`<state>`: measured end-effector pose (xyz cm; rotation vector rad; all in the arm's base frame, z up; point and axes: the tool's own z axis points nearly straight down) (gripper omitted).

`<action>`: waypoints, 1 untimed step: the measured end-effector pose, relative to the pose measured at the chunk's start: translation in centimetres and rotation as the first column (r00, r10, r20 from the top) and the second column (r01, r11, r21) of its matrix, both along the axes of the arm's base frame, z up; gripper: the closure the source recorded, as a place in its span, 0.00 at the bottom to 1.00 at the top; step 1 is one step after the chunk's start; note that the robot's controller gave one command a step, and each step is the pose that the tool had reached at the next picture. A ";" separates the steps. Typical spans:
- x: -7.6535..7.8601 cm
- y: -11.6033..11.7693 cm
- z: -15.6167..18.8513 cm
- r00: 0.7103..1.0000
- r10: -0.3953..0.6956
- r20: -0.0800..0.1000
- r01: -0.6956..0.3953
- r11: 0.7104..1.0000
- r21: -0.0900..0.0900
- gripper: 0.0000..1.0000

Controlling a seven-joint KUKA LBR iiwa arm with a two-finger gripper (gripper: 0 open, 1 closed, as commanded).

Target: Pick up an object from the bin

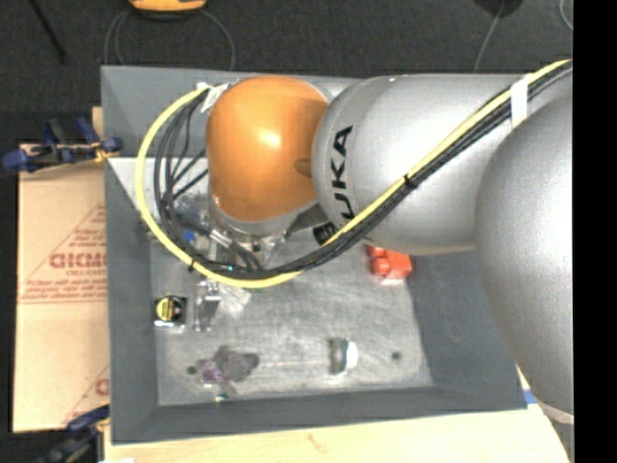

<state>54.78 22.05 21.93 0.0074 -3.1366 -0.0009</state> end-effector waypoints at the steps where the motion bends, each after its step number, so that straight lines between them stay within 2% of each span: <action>1: -1.2 0.8 -13.2 0.927 0.374 0.013 -0.374 0.928 0.000 0.00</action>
Offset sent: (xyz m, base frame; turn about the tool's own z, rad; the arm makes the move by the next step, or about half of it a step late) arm -0.0145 0.0081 -0.1331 -0.3830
